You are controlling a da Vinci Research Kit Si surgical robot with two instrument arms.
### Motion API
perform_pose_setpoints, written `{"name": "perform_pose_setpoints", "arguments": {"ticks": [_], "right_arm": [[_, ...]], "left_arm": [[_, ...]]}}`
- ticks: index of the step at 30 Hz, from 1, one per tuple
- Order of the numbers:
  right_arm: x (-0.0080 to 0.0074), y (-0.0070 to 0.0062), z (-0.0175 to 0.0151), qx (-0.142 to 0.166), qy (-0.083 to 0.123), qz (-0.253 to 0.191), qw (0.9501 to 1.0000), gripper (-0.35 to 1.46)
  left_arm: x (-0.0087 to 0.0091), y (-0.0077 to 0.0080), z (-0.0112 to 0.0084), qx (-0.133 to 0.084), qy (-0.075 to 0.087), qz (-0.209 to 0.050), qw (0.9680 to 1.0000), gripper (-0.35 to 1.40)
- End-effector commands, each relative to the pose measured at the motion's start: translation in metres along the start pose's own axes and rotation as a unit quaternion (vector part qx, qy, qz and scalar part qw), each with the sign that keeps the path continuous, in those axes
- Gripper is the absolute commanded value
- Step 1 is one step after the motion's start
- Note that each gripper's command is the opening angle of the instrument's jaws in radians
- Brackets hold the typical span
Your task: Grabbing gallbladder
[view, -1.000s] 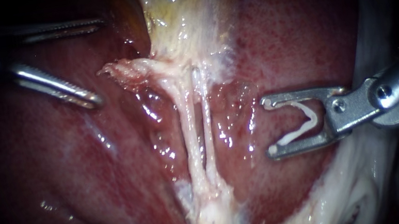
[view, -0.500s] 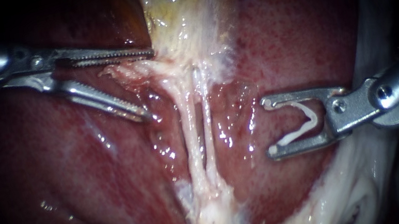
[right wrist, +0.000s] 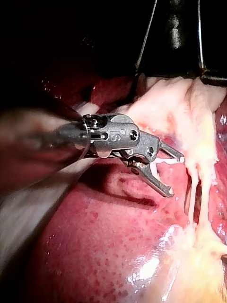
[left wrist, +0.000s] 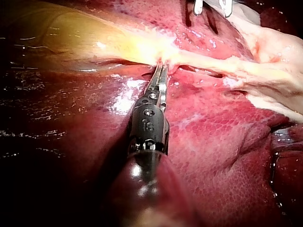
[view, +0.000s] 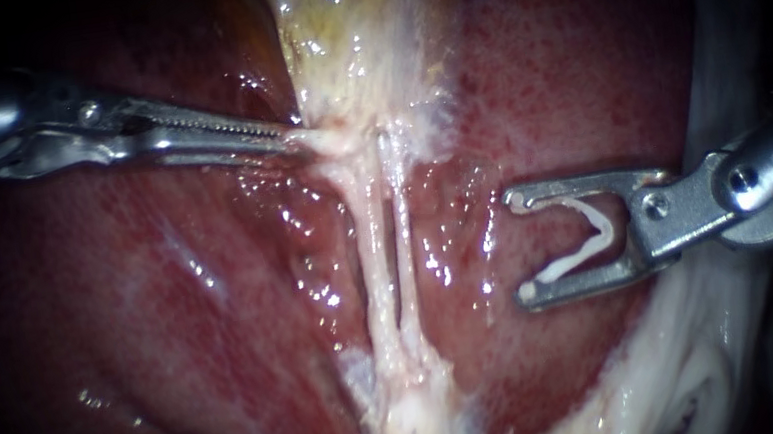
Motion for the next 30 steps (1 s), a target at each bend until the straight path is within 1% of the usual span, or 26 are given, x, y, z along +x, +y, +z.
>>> {"name": "perform_pose_setpoints", "arguments": {"ticks": [1,4,7,8,12,15,16,19,23,30], "right_arm": [[0.0,0.0,0.0,0.0,0.0,0.0,1.0,0.48],[0.0,0.0,0.0,0.0,0.0,0.0,1.0,0.48],[0.0,0.0,0.0,0.0,0.0,0.0,1.0,0.48],[0.0,0.0,0.0,0.0,0.0,0.0,1.0,0.48],[-0.0001,0.0,-0.0001,0.0,0.0,0.0,1.0,0.48],[-0.0001,0.0,-0.0001,0.0,0.0,0.0,1.0,0.48],[-0.0001,0.0,-0.0001,0.0,0.0,0.0,1.0,0.48],[-0.0001,0.0,-0.0001,0.0,0.0,0.0,1.0,0.48],[-0.0001,0.0,-0.0001,0.0,0.0,0.0,1.0,0.48],[-0.0001,0.0,-0.0001,0.0,0.0,0.0,1.0,0.48]], "left_arm": [[0.0,0.0,-0.0002,-0.002,-0.001,-0.003,1.0,-0.35],[0.0002,0.0002,-0.0007,-0.004,-0.002,-0.016,0.9999,-0.35],[0.0008,0.0008,-0.0019,-0.006,-0.002,-0.029,0.9996,-0.35],[0.0011,0.0009,-0.0023,-0.007,-0.002,-0.03,0.9995,-0.35],[0.0028,0.0009,-0.0048,-0.015,-0.002,-0.034,0.9993,-0.35],[0.0037,0.0003,-0.0069,-0.016,-0.002,-0.036,0.9992,-0.35],[0.0039,0.0,-0.0076,-0.013,-0.002,-0.037,0.9992,-0.35],[0.0039,-0.0008,-0.0091,-0.009,-0.004,-0.038,0.9992,-0.35],[0.0033,-0.0016,-0.0103,-0.005,-0.005,-0.038,0.9993,-0.35],[0.0029,-0.0021,-0.0105,-0.003,-0.005,-0.037,0.9993,-0.35]]}}
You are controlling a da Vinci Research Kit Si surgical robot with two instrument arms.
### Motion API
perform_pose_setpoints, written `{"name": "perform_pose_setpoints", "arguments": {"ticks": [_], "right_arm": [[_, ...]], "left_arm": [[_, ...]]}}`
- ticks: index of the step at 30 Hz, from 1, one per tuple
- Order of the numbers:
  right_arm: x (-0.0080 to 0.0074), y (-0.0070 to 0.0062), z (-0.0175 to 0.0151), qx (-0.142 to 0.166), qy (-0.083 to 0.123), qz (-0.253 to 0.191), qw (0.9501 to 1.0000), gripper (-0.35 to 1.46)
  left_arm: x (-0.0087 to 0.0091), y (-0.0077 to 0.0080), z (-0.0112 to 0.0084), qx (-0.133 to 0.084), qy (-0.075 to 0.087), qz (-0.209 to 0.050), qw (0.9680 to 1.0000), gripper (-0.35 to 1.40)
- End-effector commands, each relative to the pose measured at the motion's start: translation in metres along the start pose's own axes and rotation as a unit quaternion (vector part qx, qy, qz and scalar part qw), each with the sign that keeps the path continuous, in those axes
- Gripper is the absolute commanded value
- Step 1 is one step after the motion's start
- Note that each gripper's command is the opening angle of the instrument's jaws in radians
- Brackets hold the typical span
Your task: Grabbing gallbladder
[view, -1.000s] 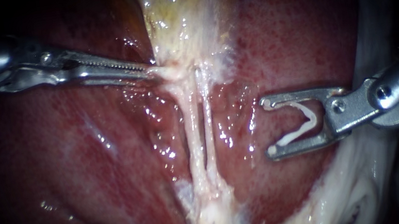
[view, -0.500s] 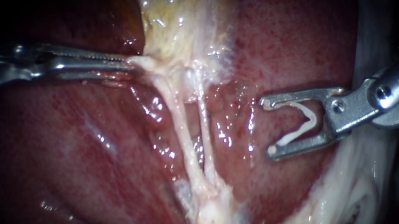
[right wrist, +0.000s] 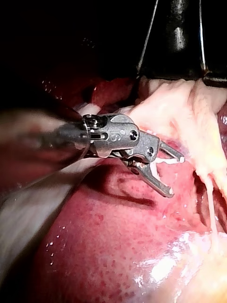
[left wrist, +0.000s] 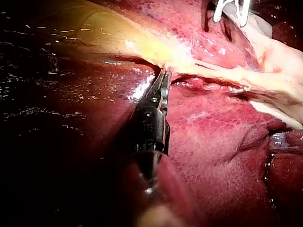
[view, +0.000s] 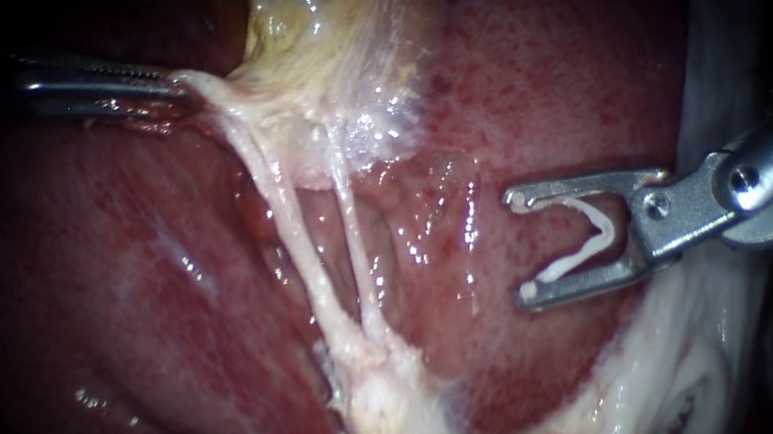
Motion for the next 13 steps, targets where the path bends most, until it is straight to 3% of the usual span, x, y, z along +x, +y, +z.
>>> {"name": "perform_pose_setpoints", "arguments": {"ticks": [1,13], "right_arm": [[0.0,0.0,0.0,0.0,0.0,0.0,1.0,0.48],[0.0,0.0,0.0,0.0,0.0,0.0,1.0,0.48]], "left_arm": [[0.0,0.0,0.0001,0.0,0.0,0.0,1.0,-0.35],[-0.0001,-0.0001,0.0001,0.0,0.0,0.0,1.0,-0.35]]}}
